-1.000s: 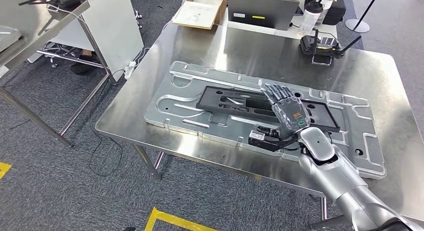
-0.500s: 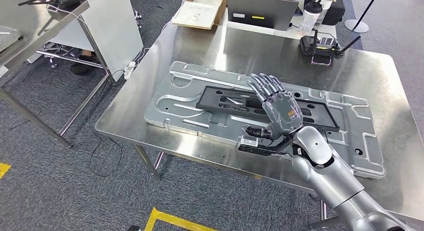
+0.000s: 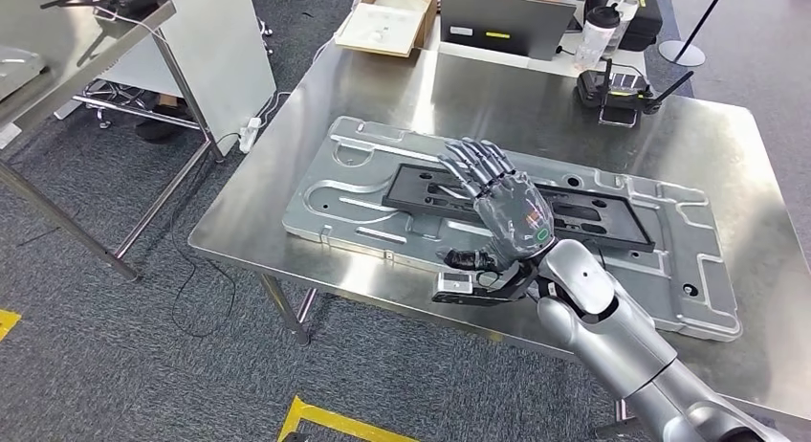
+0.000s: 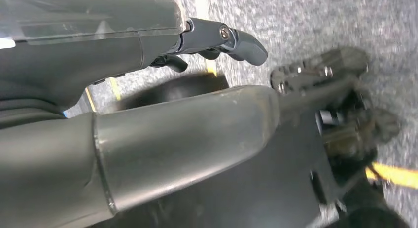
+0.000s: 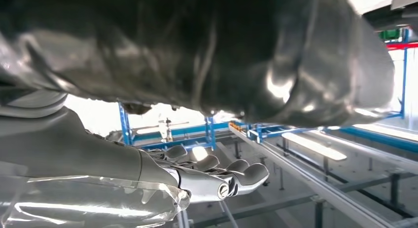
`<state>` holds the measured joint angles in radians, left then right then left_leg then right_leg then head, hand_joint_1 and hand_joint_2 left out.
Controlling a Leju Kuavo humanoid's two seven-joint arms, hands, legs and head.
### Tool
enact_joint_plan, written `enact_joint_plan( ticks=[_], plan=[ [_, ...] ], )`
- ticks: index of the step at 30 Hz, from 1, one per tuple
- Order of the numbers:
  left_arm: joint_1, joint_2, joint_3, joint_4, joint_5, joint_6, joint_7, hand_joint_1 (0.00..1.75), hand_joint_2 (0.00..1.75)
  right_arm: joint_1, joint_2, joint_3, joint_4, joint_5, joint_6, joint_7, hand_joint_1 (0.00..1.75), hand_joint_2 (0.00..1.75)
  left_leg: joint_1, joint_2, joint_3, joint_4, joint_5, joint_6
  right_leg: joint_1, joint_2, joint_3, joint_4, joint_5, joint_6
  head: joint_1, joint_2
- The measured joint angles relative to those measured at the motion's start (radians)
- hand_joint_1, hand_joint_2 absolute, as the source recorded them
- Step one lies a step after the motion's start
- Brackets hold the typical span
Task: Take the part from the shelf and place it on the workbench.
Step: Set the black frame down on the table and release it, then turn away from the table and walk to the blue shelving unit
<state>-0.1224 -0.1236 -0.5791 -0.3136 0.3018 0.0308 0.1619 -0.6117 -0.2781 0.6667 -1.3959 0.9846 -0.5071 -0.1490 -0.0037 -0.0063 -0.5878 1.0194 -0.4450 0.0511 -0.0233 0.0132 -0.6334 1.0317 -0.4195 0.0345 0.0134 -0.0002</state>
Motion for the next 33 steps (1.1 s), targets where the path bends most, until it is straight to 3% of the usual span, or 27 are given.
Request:
enact_joint_plan(
  ticks=[2,4,5,6,7,9,11,12,14,16,17,19,21,22,23,25,26,27,29,31,33],
  plan=[
    [-0.004,-0.008,-0.008,0.006,-0.003,0.001,0.002,0.00,0.00,-0.006,0.000,0.008,0.001,0.000,0.001,0.000,0.00,0.00,0.007,0.000,0.002,-0.011,0.010,0.010,0.000,-0.004,-0.028,0.068,-0.051,0.003,0.000,0.000],
    [-0.005,-0.016,-0.013,0.013,0.000,0.016,-0.001,0.00,0.00,-0.008,0.001,0.016,0.004,0.000,0.002,0.001,0.00,0.00,0.006,-0.003,-0.003,-0.012,0.014,0.013,-0.001,-0.006,-0.081,0.196,-0.121,0.006,0.000,0.000],
    [-0.003,-0.022,-0.014,0.016,0.003,0.029,-0.004,0.00,0.00,-0.008,0.000,0.021,0.006,0.001,0.002,0.001,0.00,0.00,0.006,-0.006,-0.005,-0.011,0.015,0.013,-0.001,-0.007,-0.100,0.246,-0.140,0.008,0.000,0.000],
    [-0.002,-0.030,-0.014,0.019,0.006,0.042,-0.008,0.00,0.00,-0.007,0.000,0.025,0.008,0.002,0.003,0.001,0.00,0.00,0.006,-0.011,-0.007,-0.009,0.015,0.012,-0.002,-0.007,-0.105,0.263,-0.139,0.009,0.000,0.000],
    [-0.001,-0.036,-0.014,0.023,0.006,0.053,-0.011,0.00,0.00,-0.006,-0.001,0.028,0.010,0.002,0.003,0.001,0.00,0.00,0.007,-0.018,-0.008,-0.006,0.015,0.010,-0.004,-0.007,-0.088,0.238,-0.119,0.010,0.000,0.000],
    [-0.001,-0.046,-0.014,0.026,0.005,0.065,-0.014,0.00,0.00,-0.007,-0.004,0.034,0.011,0.003,0.004,0.001,0.00,0.00,0.008,-0.033,-0.010,0.001,0.012,0.003,-0.010,0.011,-0.015,0.110,-0.064,0.009,0.000,0.000],
    [-0.003,-0.050,-0.014,0.028,0.004,0.069,-0.015,0.00,0.00,-0.008,-0.008,0.038,0.011,0.004,0.007,0.002,0.00,0.00,0.007,-0.049,-0.016,0.009,0.011,-0.011,-0.010,0.031,0.034,0.018,-0.041,0.005,0.000,0.000],
    [-0.004,-0.051,-0.014,0.029,0.003,0.069,-0.015,0.00,0.00,-0.007,-0.010,0.040,0.011,0.004,0.010,0.002,0.00,0.00,0.006,-0.056,-0.019,0.009,0.012,-0.017,-0.007,0.034,0.038,0.009,-0.045,0.001,0.000,0.000],
    [-0.005,-0.051,-0.014,0.032,0.002,0.070,-0.015,0.00,0.00,-0.008,-0.012,0.044,0.011,0.005,0.016,0.003,0.00,0.00,0.006,-0.067,-0.023,0.008,0.015,-0.030,-0.005,0.017,0.037,0.007,-0.041,-0.011,-0.001,0.000],
    [-0.005,-0.051,-0.014,0.035,0.000,0.070,-0.014,0.00,0.00,-0.010,-0.013,0.047,0.011,0.005,0.018,0.004,0.00,0.00,0.005,-0.053,-0.035,0.034,-0.005,-0.040,-0.008,-0.001,0.039,0.002,-0.037,-0.028,-0.001,0.000],
    [-0.006,-0.051,-0.015,0.035,-0.002,0.071,-0.012,0.00,0.00,-0.011,-0.013,0.048,0.010,0.005,0.019,0.004,0.00,0.00,0.005,-0.038,-0.053,0.075,-0.031,-0.044,-0.010,-0.011,0.040,-0.001,-0.036,-0.035,-0.002,0.000],
    [-0.007,-0.051,-0.015,0.037,-0.006,0.074,-0.008,0.00,0.00,-0.011,-0.014,0.050,0.010,0.005,0.021,0.004,0.00,0.00,0.005,-0.015,-0.110,0.208,-0.099,-0.050,-0.005,-0.030,0.039,-0.001,-0.037,-0.043,-0.003,0.000],
    [-0.008,-0.051,-0.016,0.039,-0.009,0.077,-0.006,0.00,0.00,-0.010,-0.015,0.054,0.010,0.006,0.024,0.005,0.00,0.00,0.005,-0.009,-0.147,0.297,-0.127,-0.052,-0.001,-0.050,0.038,-0.001,-0.037,-0.044,-0.002,0.000],
    [-0.007,-0.051,-0.016,0.040,-0.010,0.078,-0.005,0.00,0.00,-0.010,-0.015,0.055,0.010,0.006,0.026,0.005,0.00,0.00,0.006,-0.006,-0.138,0.284,-0.111,-0.052,0.000,-0.060,0.039,0.000,-0.038,-0.044,-0.002,0.000],
    [-0.006,-0.051,-0.016,0.040,-0.011,0.079,-0.004,0.00,0.00,-0.011,-0.015,0.056,0.010,0.006,0.027,0.005,0.00,0.00,0.006,0.001,-0.110,0.234,-0.081,-0.050,0.000,-0.070,0.040,0.000,-0.039,-0.043,-0.002,0.000],
    [0.000,-0.052,-0.016,0.043,-0.013,0.083,-0.001,0.00,0.00,-0.012,-0.015,0.057,0.010,0.006,0.029,0.006,0.00,0.00,0.001,0.042,-0.039,0.091,-0.025,-0.042,0.005,-0.087,0.043,0.002,-0.042,-0.038,-0.003,0.000],
    [0.002,-0.052,-0.016,0.044,-0.013,0.086,0.000,0.00,0.00,-0.013,-0.016,0.057,0.010,0.007,0.031,0.007,0.00,0.00,-0.002,0.060,-0.017,0.042,-0.011,-0.036,0.009,-0.094,0.043,0.003,-0.043,-0.034,-0.002,0.000],
    [0.004,-0.053,-0.017,0.045,-0.014,0.089,0.000,0.00,0.00,-0.014,-0.017,0.057,0.010,0.007,0.032,0.007,0.00,0.00,-0.005,0.072,-0.008,0.017,-0.007,-0.030,0.014,-0.103,0.042,0.004,-0.044,-0.030,-0.002,0.000],
    [0.004,-0.055,-0.017,0.045,-0.014,0.091,0.000,0.00,0.00,-0.015,-0.019,0.057,0.009,0.008,0.034,0.007,0.00,0.00,-0.008,0.056,-0.011,0.011,-0.006,-0.017,0.017,-0.124,0.044,0.002,-0.044,-0.021,-0.002,0.000],
    [0.003,-0.058,-0.017,0.045,-0.014,0.094,-0.002,0.00,0.00,-0.017,-0.019,0.058,0.009,0.008,0.034,0.008,0.00,0.00,-0.004,0.034,-0.011,0.005,0.002,-0.004,0.012,-0.101,0.041,0.020,-0.063,-0.010,-0.002,0.000],
    [0.001,-0.062,-0.017,0.045,-0.014,0.100,-0.004,0.00,0.00,-0.018,-0.023,0.059,0.008,0.008,0.034,0.010,0.00,0.00,0.000,0.014,-0.011,0.000,0.008,0.007,0.007,-0.045,0.002,0.109,-0.119,-0.002,-0.002,0.000]
  ],
)
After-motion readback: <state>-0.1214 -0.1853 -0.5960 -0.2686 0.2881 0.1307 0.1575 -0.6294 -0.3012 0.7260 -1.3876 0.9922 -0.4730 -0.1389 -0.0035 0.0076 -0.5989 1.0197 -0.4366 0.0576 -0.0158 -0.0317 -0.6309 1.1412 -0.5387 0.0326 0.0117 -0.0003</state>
